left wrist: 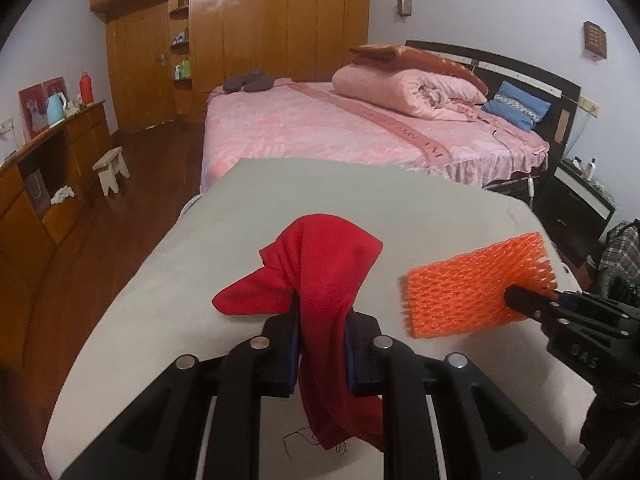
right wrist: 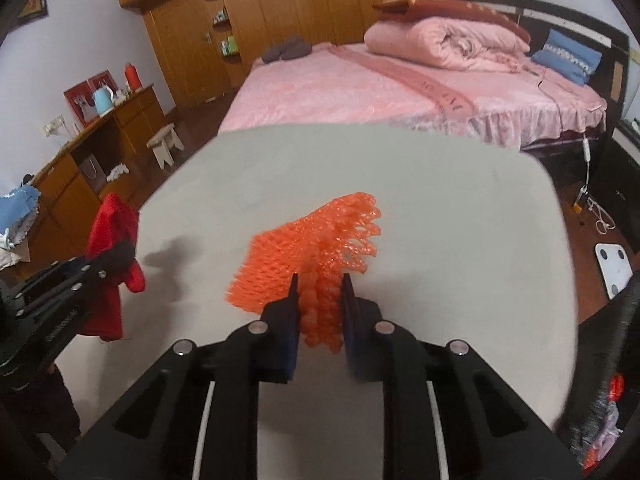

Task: Collect trash
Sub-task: 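Grasp the red cloth with the left gripper while the right grasps the orange mesh pad, then carry the red cloth and orange mesh pad over the bin with both grippers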

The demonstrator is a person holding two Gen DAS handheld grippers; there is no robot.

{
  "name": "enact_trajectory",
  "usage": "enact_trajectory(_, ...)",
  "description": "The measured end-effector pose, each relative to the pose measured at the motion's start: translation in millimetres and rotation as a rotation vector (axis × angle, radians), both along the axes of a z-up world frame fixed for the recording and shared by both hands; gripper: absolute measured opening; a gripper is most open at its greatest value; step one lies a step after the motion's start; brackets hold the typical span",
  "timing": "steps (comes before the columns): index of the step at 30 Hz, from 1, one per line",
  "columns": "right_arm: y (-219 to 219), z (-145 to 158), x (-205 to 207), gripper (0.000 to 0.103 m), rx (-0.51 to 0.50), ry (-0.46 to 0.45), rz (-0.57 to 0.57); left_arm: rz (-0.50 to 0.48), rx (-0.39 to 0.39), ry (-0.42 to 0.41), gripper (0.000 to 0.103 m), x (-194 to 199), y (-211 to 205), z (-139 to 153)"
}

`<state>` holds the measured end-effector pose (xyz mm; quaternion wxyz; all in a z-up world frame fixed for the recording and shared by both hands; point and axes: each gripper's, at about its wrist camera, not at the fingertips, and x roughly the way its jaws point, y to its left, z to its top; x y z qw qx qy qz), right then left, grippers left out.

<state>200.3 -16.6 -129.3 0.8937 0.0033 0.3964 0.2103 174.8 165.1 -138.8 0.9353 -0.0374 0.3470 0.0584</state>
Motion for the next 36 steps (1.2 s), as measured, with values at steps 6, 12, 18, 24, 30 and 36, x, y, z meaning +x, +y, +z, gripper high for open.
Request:
enact_trajectory(6, -24.0, 28.4, -20.3, 0.018, 0.021, -0.058, -0.012, -0.039, -0.002, -0.063, 0.017, -17.2, -25.6, 28.3)
enact_trajectory(12, -45.8, 53.3, -48.7, 0.018, 0.047, -0.104, -0.019, -0.08, -0.009, -0.096, 0.017, -32.9, -51.7, 50.4)
enact_trajectory(18, -70.2, 72.4, -72.8, 0.018, 0.068, -0.141, -0.04, -0.11, -0.014, -0.118, 0.017, -45.4, -70.6, 66.8)
enact_trajectory(24, -94.8, 93.4, -94.1, 0.017, 0.081, -0.181, -0.069, -0.137, -0.03, -0.148, 0.017, -56.5, -90.0, 84.8)
enact_trajectory(30, -114.4, 110.7, -112.0, 0.018, 0.094, -0.224, -0.088, -0.182, -0.025, -0.185, 0.017, -65.7, -112.5, 103.3)
enact_trajectory(36, -135.5, 129.0, -130.9, 0.018, 0.102, -0.273, -0.116, -0.233, -0.021, -0.222, 0.017, -77.9, -137.8, 121.9)
